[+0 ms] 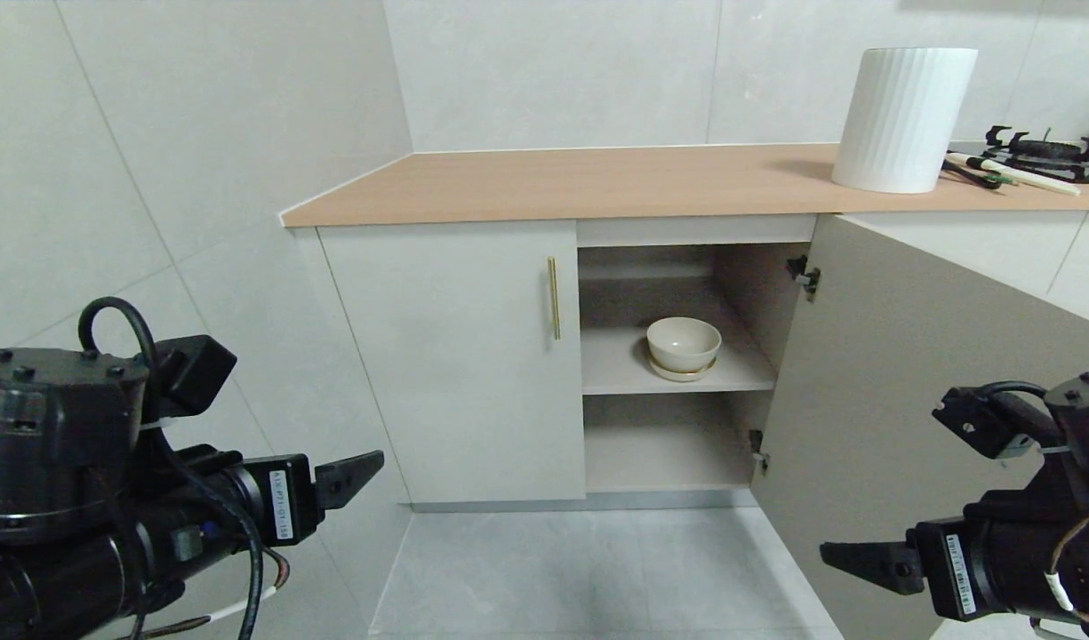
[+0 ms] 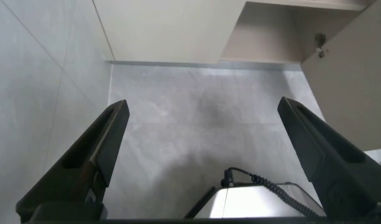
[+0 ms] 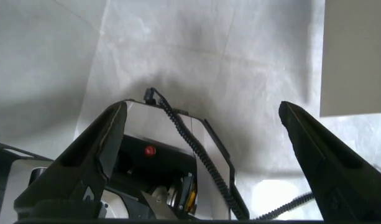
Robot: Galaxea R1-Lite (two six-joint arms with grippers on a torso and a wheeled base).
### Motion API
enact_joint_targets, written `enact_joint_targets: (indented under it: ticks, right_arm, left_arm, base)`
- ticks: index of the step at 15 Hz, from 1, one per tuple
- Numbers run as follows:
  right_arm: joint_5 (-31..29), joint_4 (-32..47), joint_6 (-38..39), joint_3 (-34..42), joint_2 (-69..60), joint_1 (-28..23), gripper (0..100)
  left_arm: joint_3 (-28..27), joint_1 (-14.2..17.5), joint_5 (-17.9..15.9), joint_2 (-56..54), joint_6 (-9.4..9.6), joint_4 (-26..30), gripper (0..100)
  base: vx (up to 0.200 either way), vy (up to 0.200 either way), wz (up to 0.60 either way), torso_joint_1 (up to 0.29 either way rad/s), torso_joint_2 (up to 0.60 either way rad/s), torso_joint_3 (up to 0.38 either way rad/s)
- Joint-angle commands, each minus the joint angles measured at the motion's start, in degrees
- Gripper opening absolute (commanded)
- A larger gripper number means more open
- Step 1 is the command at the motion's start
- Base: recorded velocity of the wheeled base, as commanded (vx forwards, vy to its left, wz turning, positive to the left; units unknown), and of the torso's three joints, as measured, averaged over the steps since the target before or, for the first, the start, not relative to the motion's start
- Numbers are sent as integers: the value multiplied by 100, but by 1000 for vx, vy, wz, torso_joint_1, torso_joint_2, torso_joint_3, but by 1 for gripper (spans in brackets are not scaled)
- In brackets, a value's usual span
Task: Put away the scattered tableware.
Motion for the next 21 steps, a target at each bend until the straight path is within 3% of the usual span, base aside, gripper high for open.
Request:
enact_joint_targets:
  ticks: [1, 4, 14, 19, 21]
  right_arm:
    - [-9, 4, 5, 67, -253, 1, 100]
    - [-17, 4, 5, 278, -420, 1, 100]
    - [-158, 153, 5, 427, -429, -34, 100]
    - [-413, 162, 5, 392, -139, -465, 100]
    - [-439, 188, -21, 322, -165, -746, 100]
  left_arm:
    - [1, 0, 3, -1, 2, -1, 100]
    - [1, 0, 12, -9, 10, -1, 100]
    - [1, 0, 12, 17, 10, 7, 100]
    - [1, 0, 12, 26, 10, 7, 100]
    - [1, 0, 12, 17, 10, 7, 100]
  base:
    - [0, 0, 0, 0, 0, 0]
    - [0, 0, 0, 0, 0, 0]
    - [0, -200, 0, 2, 0, 2]
    - [0, -200, 0, 0, 0, 2]
    - [0, 0, 0, 0, 0, 0]
